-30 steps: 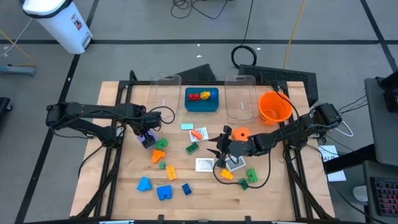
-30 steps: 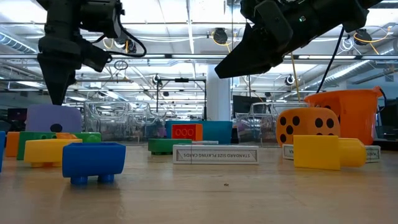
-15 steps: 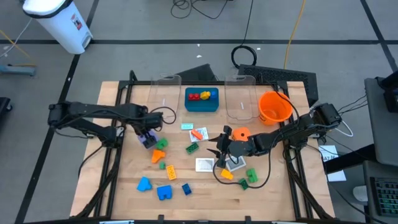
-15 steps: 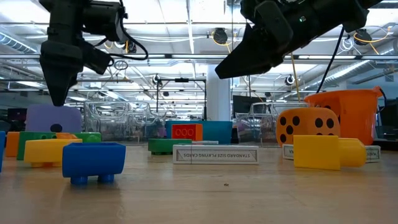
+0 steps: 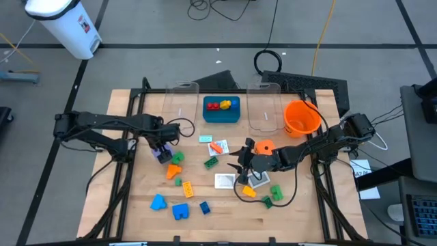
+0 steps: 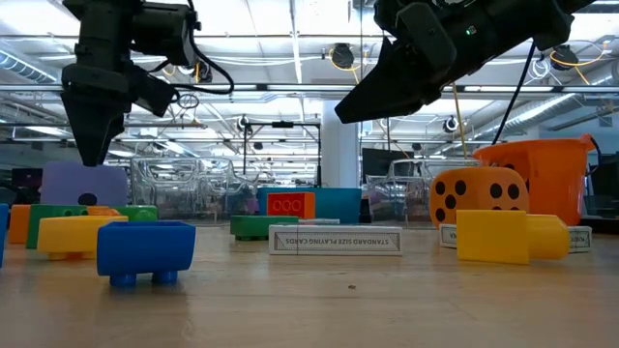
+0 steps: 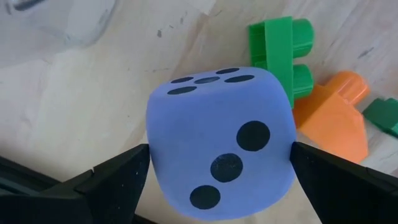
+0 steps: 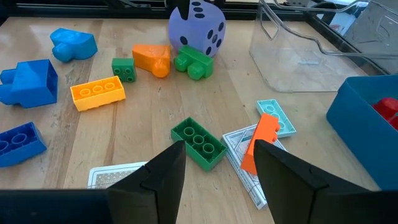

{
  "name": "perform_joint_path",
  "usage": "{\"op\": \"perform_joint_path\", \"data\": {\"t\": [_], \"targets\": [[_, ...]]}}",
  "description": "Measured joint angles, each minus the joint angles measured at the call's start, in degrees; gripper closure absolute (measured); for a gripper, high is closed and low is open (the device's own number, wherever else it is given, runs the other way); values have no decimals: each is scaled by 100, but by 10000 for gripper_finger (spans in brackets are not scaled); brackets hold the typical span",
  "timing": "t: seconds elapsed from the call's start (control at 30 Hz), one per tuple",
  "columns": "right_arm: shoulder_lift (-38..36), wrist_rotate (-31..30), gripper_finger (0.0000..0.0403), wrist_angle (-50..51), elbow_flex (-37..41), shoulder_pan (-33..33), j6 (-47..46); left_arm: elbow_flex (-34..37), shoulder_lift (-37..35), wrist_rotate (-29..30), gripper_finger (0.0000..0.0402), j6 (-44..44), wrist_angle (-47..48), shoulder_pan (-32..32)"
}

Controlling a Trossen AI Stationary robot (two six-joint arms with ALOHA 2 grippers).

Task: Pick & Place Toys
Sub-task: Put the purple dice into the left transparent bin

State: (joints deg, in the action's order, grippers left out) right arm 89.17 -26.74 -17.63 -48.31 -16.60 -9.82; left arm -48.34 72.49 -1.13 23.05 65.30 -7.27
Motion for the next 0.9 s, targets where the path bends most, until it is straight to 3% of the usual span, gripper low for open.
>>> {"op": "perform_joint_path", "data": {"t": [0.33, 0.9], "targets": [[0, 0, 218, 0, 0, 0, 0, 9, 0, -8, 9, -174, -5, -4], [0, 0, 218, 10, 0, 0, 0, 9, 208, -594, 22, -477, -74, 26]]}}
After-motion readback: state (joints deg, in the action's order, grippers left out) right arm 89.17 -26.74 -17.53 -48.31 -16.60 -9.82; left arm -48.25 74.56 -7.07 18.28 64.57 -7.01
